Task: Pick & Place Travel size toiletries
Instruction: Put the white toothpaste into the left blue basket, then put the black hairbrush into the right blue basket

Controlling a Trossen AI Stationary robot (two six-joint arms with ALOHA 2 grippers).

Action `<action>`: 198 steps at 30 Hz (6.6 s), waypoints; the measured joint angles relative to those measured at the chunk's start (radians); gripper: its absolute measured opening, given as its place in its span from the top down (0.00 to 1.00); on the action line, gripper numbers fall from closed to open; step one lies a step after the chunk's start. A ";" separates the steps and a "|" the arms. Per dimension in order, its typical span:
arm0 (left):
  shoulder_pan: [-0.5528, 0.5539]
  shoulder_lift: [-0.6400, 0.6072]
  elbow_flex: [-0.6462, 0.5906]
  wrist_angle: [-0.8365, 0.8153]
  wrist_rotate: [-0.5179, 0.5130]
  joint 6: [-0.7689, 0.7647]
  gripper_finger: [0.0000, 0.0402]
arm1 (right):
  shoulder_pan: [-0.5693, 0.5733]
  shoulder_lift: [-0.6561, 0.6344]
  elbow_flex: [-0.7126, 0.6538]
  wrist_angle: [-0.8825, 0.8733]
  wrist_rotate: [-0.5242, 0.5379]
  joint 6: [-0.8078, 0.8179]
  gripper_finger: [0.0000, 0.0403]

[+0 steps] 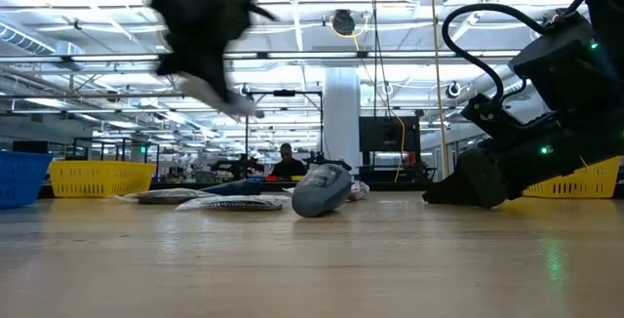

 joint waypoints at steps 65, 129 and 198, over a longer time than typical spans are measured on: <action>-0.071 0.164 -0.347 0.959 -0.422 0.254 0.39 | -0.067 -0.408 -0.043 0.231 -0.272 -0.392 0.51; 0.453 0.489 -0.224 1.280 0.222 0.560 0.97 | -0.570 -0.383 -0.007 0.011 -0.916 -0.292 0.22; -0.044 0.532 -0.224 1.411 -0.527 0.502 0.39 | 0.198 -1.112 0.234 -1.560 -1.920 0.907 0.94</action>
